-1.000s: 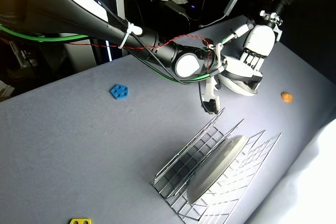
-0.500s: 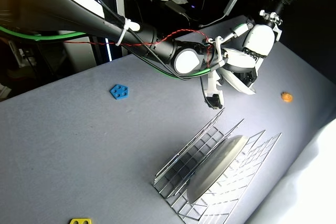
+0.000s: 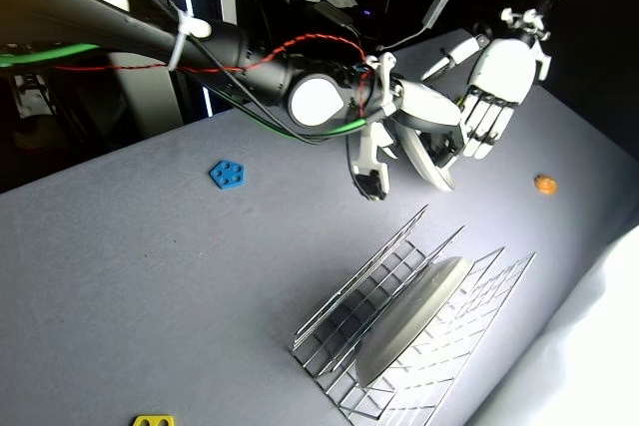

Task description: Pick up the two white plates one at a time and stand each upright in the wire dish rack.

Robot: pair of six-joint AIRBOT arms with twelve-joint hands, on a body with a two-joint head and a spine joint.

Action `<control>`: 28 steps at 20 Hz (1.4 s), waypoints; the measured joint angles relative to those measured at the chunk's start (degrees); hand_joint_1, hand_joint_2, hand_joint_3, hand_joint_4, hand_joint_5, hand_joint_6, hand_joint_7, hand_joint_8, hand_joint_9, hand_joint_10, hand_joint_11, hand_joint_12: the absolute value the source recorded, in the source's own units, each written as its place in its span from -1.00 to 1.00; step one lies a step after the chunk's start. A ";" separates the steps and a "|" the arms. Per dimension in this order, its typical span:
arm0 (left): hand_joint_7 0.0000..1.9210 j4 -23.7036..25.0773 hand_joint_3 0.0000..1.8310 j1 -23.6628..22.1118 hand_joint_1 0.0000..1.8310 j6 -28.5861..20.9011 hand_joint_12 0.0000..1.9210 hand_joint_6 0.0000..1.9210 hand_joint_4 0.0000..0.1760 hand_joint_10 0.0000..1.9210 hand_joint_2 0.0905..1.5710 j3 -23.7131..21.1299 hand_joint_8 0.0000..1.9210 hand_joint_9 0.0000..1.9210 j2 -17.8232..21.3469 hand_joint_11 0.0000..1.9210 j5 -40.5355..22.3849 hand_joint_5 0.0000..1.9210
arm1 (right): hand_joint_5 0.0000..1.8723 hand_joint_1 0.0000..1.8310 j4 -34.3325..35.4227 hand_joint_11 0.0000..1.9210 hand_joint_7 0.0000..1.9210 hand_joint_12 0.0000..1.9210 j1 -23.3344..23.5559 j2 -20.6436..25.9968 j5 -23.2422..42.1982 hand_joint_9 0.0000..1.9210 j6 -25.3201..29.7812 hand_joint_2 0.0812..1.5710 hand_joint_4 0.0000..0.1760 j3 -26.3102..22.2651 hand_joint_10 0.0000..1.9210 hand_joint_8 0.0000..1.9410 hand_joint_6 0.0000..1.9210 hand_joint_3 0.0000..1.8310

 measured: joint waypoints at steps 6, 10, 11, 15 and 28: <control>-0.78 5.38 -1.00 -7.13 -1.00 -1.64 -0.56 -1.00 -1.00 -0.99 0.33 -3.74 -1.00 -0.80 3.50 -1.00 -0.61 -0.82 | -0.06 0.30 8.81 -0.26 -0.06 0.24 4.61 7.32 -5.29 0.16 0.09 0.46 -0.75 -6.84 -0.74 0.10 0.24 -1.00; -0.79 6.84 -1.00 -7.30 -1.00 -2.47 -0.57 -1.00 -1.00 -1.00 0.32 -3.52 -1.00 -0.81 4.20 -1.00 -0.83 -0.82 | -0.03 0.31 16.96 -0.26 -0.03 0.22 9.51 12.39 -10.40 0.18 1.53 0.44 -0.72 -11.06 -0.76 0.07 0.19 -1.00; -0.80 6.84 -1.00 -7.30 -1.00 -2.49 -0.60 -1.00 -1.00 -1.00 0.33 -3.34 -1.00 -0.82 4.20 -1.00 -1.03 -0.82 | -0.04 0.30 18.21 -0.27 -0.04 0.22 10.16 12.76 -10.78 0.18 1.75 0.45 -0.74 -11.34 -0.76 0.09 0.21 -1.00; -0.81 6.69 -1.00 -6.75 -1.00 -2.47 -0.61 -1.00 -1.00 -1.00 0.32 -2.29 -1.00 -0.83 4.20 -1.00 -1.16 -0.84 | -0.05 0.30 30.38 -0.29 -0.06 0.24 15.69 16.55 -13.94 0.17 3.50 0.46 -0.76 -13.29 -0.78 0.10 0.23 -1.00; -0.81 6.34 -1.00 -5.46 -1.00 -2.69 -0.58 -1.00 -1.00 -1.00 0.32 -1.46 -1.00 -0.83 4.13 -1.00 -1.77 -0.83 | -0.03 0.30 50.14 -0.26 -0.03 0.22 21.16 23.17 -16.74 0.19 7.45 0.44 -0.71 -13.05 -0.82 0.07 0.20 -1.00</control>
